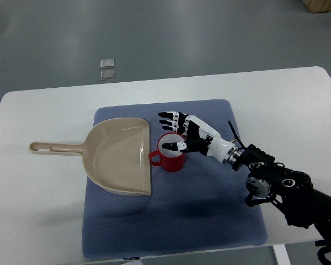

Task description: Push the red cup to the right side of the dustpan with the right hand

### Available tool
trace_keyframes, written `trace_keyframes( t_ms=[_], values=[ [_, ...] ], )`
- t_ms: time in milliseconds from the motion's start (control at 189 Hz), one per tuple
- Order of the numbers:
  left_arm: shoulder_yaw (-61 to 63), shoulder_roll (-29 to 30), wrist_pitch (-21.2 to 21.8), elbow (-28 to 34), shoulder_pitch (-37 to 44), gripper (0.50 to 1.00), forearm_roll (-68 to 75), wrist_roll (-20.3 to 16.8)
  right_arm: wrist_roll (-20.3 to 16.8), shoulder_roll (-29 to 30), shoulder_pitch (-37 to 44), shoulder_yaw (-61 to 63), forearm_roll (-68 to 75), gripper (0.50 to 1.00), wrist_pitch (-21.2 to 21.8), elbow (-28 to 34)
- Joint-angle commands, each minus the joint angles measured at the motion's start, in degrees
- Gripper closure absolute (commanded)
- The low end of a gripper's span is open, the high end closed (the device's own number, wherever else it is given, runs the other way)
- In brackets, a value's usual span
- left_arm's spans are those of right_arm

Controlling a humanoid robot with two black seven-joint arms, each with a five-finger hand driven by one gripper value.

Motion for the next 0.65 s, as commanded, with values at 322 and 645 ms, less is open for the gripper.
trace_keyframes(
  t_ms=[322,645],
  values=[
    [0.00,0.00,0.00,-0.09,0.00,0.500,0.00,0.00,0.00,-4.41,4.12,2.74,21.17,0.568,-1.27,1.46],
    [0.09,0.00,0.00,-0.27,0.00,0.500,0.00,0.00,-8.81,-5.99,4.48,5.99,40.07,0.568,-1.00,-0.12]
  ],
)
